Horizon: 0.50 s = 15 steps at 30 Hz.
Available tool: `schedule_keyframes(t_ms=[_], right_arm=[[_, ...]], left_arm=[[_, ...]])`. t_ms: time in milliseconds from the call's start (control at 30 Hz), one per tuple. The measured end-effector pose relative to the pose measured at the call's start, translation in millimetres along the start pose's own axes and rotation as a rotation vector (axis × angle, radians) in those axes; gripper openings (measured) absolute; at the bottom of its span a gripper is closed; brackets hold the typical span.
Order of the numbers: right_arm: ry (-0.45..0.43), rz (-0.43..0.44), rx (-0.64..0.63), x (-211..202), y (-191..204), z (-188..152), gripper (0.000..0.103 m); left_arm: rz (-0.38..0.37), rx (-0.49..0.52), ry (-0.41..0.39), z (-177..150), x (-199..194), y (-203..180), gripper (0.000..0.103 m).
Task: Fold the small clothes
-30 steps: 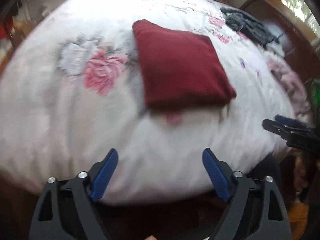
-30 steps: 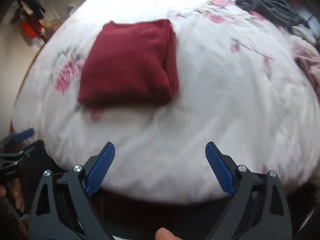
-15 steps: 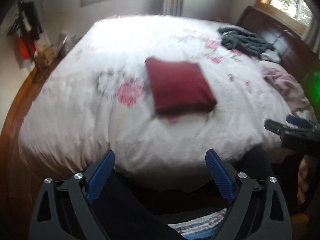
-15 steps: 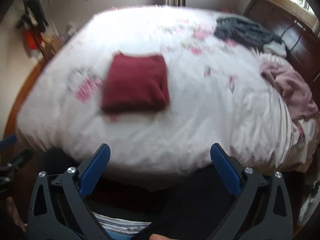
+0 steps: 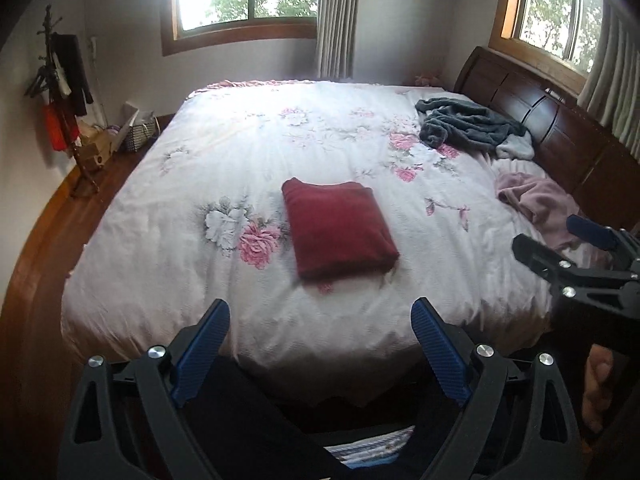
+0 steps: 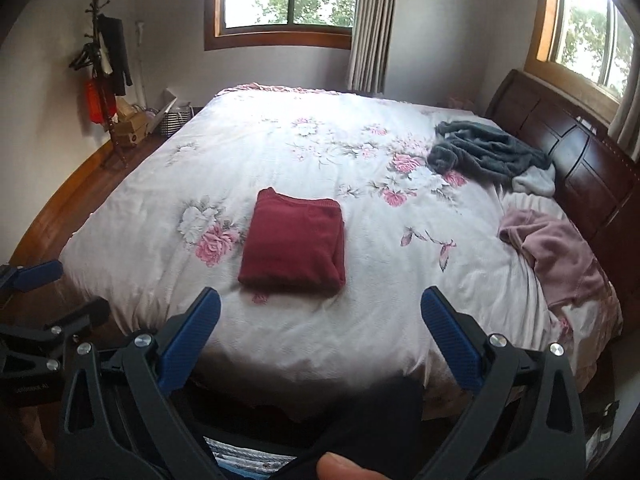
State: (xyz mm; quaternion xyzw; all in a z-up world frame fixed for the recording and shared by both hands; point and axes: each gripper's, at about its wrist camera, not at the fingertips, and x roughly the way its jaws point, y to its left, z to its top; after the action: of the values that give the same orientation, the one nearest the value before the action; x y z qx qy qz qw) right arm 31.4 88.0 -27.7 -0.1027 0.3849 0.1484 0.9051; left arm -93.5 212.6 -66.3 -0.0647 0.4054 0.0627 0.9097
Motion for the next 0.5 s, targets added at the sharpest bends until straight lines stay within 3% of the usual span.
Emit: schedule_keyframes(t_ms=[500], right_arm=[[0.019, 0.007, -0.001, 1.7, 9.1, 0.8, 0.100]], left_arm=[[0.000, -0.024, 0.014, -2.6, 3.2, 5.7, 0.092]])
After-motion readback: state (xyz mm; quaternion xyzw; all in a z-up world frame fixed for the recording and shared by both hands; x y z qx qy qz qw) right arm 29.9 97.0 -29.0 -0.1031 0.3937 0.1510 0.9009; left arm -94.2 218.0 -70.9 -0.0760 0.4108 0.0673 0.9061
